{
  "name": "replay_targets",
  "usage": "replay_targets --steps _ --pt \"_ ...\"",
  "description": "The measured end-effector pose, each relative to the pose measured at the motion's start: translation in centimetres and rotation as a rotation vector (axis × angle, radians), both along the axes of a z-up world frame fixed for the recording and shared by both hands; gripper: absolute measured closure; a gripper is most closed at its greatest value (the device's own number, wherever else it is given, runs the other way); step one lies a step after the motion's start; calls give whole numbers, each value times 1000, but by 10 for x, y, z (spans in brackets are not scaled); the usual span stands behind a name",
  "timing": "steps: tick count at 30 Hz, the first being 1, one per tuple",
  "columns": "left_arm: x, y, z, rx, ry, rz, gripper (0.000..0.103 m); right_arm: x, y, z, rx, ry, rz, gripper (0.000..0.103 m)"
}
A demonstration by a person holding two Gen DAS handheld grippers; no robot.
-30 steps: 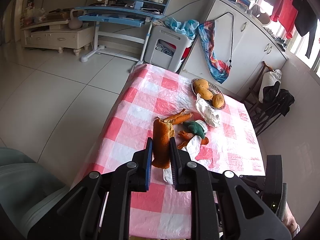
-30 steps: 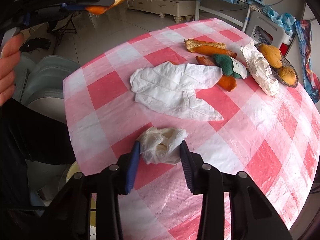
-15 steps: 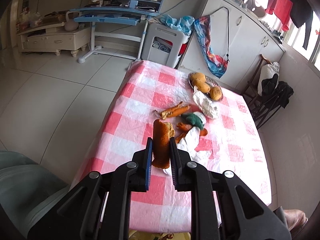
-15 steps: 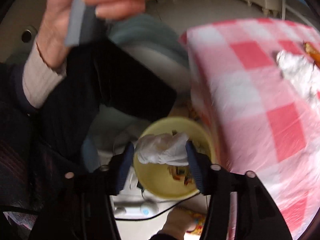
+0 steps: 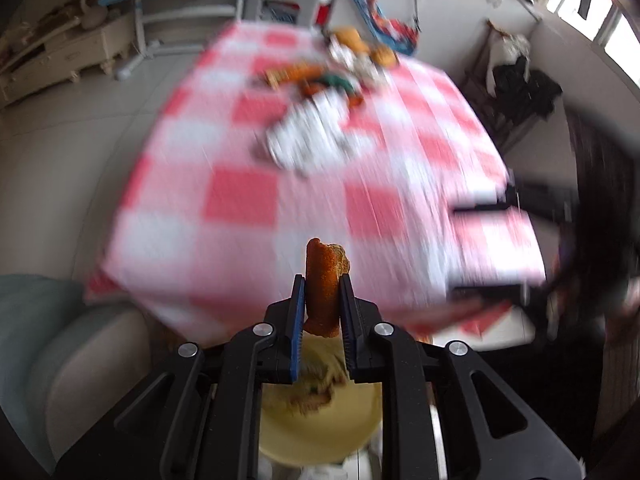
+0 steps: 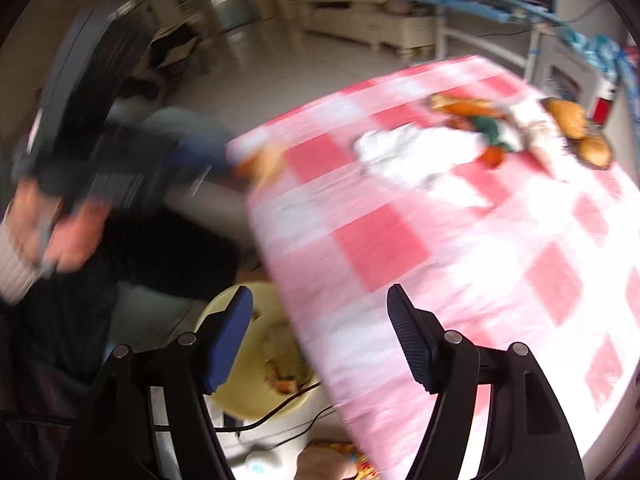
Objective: Collect trash
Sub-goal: 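Drop tissue into yellow bucket with right gripper while left drops orange peel in, then grasp white plastic sheet with right gripper while left grasps another orange peel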
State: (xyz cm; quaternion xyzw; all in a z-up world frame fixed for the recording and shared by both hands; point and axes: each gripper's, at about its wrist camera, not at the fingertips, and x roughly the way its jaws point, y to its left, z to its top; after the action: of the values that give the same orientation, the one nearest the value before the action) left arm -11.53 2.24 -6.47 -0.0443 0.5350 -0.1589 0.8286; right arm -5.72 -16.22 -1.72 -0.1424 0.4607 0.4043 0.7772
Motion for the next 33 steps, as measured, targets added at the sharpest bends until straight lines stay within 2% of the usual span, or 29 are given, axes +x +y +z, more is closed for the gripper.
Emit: replay_targets --steps 1,3,4,5,8,11,13,16,18,23,26,27,28,29,30,31,33 --pt "-9 -6 -9 18 34 -33 86 1 0 3 4 -13 -15 34" --pt "-30 -15 -23 85 78 -72 73 3 -1 6 14 -28 -29 32" --pt "-38 -17 -27 110 94 -80 60 4 1 6 16 -33 -30 32" --pt "-44 -17 -29 118 102 -80 51 4 4 6 15 -41 -32 32" --pt "-50 -13 -20 94 85 -63 48 5 6 1 6 -52 -38 31" --pt "-42 -4 1 104 21 -6 48 2 7 -1 3 -66 -54 31" --pt "-28 0 19 127 -48 53 45 3 7 0 6 -85 -74 31" --pt "-5 11 45 116 -159 164 32 7 7 3 22 -107 -120 30" --pt "16 20 61 81 -217 232 31 12 8 3 39 -114 -151 29" --pt "59 42 82 16 -299 353 29 27 16 3 75 -133 -226 28" --pt "67 62 67 -19 -302 409 29 36 28 1 70 -147 -241 28" --pt "69 67 58 -17 -272 430 29 38 31 -1 67 -151 -246 28" --pt "73 73 46 -13 -205 464 29 41 34 -2 65 -152 -251 28" --pt "76 76 41 -33 -178 472 29 45 37 -4 63 -151 -258 28" --pt "78 80 40 -71 -172 472 29 50 40 -6 62 -150 -269 28" --pt "79 81 42 -73 -185 474 29 54 43 -7 61 -149 -278 28" --pt "78 78 52 -41 -232 458 29 62 47 -11 64 -142 -292 28"
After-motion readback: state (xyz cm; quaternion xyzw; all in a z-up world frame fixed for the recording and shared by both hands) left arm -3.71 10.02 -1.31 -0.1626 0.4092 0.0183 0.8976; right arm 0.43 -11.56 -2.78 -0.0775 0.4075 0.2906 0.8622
